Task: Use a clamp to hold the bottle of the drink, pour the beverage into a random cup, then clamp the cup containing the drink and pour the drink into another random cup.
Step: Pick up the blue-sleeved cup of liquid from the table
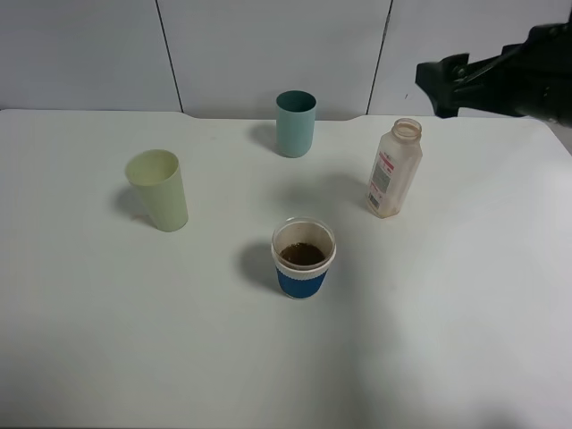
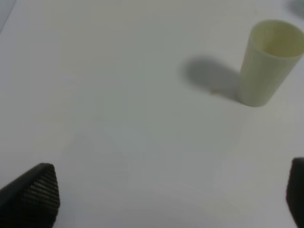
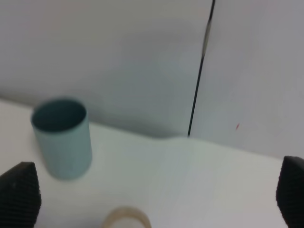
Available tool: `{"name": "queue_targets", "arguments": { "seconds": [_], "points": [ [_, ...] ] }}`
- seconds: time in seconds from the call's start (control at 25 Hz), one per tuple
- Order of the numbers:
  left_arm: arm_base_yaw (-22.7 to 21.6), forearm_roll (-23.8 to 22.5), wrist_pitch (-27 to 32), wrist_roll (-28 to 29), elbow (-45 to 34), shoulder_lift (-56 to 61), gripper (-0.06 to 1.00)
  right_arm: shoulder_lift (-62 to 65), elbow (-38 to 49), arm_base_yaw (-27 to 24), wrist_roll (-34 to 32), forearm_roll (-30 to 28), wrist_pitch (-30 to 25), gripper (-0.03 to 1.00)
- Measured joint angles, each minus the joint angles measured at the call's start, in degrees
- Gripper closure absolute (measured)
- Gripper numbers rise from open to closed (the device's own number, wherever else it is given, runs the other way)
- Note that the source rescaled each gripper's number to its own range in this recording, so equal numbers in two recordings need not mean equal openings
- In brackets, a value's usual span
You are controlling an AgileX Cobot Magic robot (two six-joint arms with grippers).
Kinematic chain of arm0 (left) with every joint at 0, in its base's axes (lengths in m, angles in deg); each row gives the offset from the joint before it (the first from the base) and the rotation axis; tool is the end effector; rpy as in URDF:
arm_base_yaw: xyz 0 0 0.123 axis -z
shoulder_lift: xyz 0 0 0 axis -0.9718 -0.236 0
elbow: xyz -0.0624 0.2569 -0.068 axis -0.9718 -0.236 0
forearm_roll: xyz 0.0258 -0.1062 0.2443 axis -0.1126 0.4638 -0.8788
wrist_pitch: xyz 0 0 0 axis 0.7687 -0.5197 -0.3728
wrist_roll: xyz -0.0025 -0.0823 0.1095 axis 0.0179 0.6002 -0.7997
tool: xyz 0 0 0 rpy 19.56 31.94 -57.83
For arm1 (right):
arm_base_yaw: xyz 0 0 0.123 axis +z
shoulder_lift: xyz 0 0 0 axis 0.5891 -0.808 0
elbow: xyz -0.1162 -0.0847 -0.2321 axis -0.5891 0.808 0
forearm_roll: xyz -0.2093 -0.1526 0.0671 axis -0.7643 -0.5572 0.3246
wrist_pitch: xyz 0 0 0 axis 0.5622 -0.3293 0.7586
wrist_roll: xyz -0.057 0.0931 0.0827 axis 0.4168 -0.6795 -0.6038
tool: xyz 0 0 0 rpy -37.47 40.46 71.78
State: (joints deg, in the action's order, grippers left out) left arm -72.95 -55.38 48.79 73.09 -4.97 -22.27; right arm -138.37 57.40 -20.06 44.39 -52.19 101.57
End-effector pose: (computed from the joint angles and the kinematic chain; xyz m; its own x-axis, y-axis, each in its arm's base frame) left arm 0.0616 0.0047 0.2669 -0.4401 -0.0522 -0.8964 -0.0299 0.9986 -0.0435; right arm 0.3043 0.0865 0.2207 -0.2208 -0.1848 -0.9577 -0.2980 0.9477 -0.1142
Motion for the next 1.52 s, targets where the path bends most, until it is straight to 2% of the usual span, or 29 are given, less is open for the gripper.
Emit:
{"name": "queue_targets", "arguments": {
  "seconds": [0.28,0.6,0.68,0.72,0.88,0.92,1.04,1.52],
  "points": [
    [0.0,0.0,0.0,0.0,0.0,0.0,0.05,13.4,0.0,0.0,-0.4,3.6,-7.1,-0.03],
    [0.0,0.0,0.0,0.0,0.0,0.0,0.05,22.7,-0.1,0.0,-0.8,3.9,-16.9,-0.03],
    [0.0,0.0,0.0,0.0,0.0,0.0,0.05,27.0,-0.1,0.0,-0.8,3.5,-21.6,-0.03],
    [0.0,0.0,0.0,0.0,0.0,0.0,0.05,27.0,-0.1,0.0,-0.8,3.5,-21.6,-0.03],
    [0.0,0.0,0.0,0.0,0.0,0.0,0.05,33.6,-0.1,0.0,0.0,2.5,-29.6,-0.03],
    [0.0,0.0,0.0,0.0,0.0,0.0,0.05,36.4,-0.1,0.0,0.3,1.9,-34.0,-0.03],
    [0.0,0.0,0.0,0.0,0.0,0.0,0.05,40.2,-0.1,0.0,0.4,0.3,-40.6,-0.03],
    [0.0,0.0,0.0,0.0,0.0,0.0,0.05,50.0,-0.1,0.0,0.4,-1.1,-61.3,-0.03]
  ]
}}
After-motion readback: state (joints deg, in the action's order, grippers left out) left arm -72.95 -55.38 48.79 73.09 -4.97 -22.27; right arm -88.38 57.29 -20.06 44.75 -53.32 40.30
